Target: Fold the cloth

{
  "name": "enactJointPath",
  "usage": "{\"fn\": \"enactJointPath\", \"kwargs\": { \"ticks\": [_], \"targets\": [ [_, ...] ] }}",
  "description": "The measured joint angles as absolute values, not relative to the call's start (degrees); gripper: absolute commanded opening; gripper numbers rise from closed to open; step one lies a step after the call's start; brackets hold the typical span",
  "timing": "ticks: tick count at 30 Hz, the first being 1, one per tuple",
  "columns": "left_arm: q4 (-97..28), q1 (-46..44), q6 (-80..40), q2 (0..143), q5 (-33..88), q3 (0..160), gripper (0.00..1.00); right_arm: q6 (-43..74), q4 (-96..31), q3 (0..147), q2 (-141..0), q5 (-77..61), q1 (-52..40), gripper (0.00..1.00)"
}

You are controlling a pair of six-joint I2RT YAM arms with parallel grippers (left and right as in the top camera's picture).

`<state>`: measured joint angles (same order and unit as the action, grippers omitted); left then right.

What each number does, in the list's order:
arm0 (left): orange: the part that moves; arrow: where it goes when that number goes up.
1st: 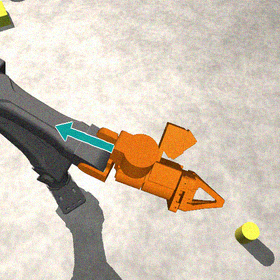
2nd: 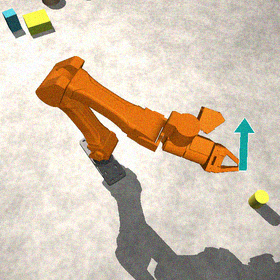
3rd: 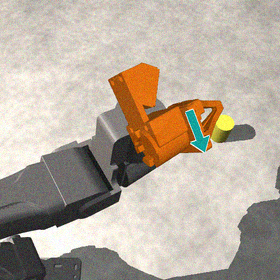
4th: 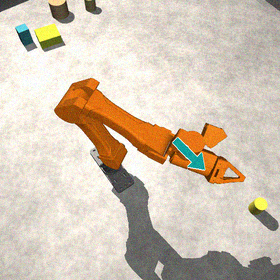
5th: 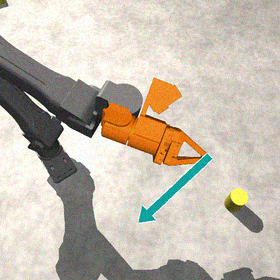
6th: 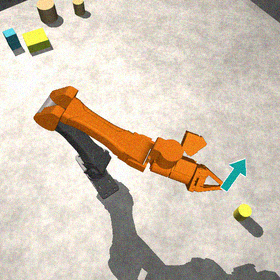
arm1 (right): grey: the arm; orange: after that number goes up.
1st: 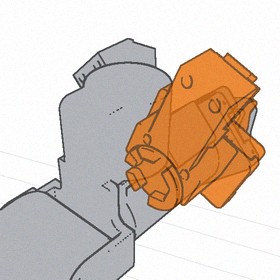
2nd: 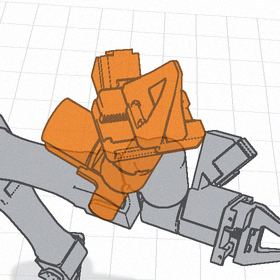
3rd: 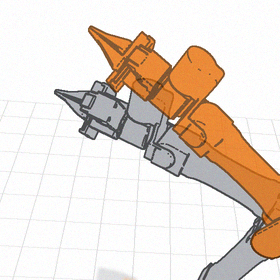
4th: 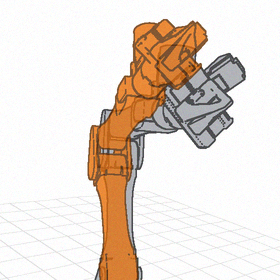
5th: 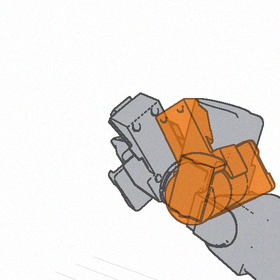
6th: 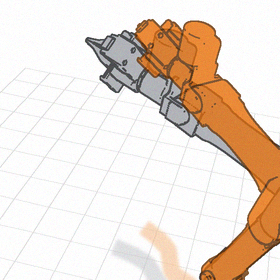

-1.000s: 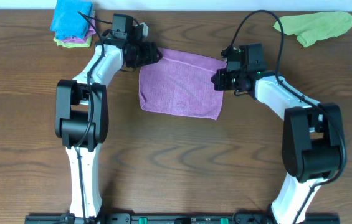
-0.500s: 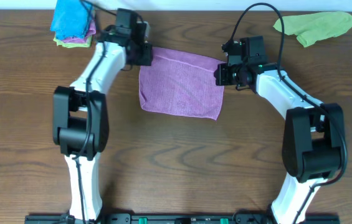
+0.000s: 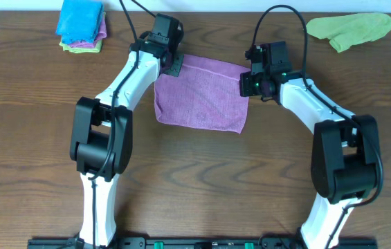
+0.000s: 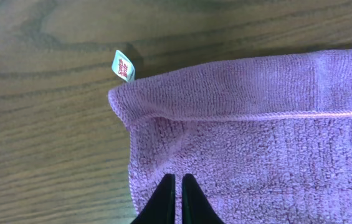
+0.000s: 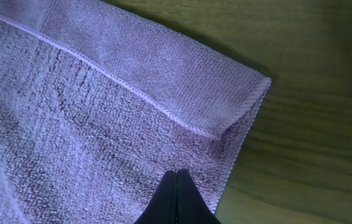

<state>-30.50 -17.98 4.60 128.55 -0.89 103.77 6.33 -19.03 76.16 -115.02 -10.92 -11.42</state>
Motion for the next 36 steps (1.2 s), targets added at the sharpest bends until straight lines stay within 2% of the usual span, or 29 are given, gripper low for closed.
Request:
{"fn": "enactJointPath", "kwargs": {
  "ticks": [36],
  "targets": [
    [-28.01, -16.97, 2.81, 135.00, -1.98, 103.77, 0.06, 5.80, -18.83, 76.16, -119.04, -7.84, -13.10, 0.01]
  ]
}}
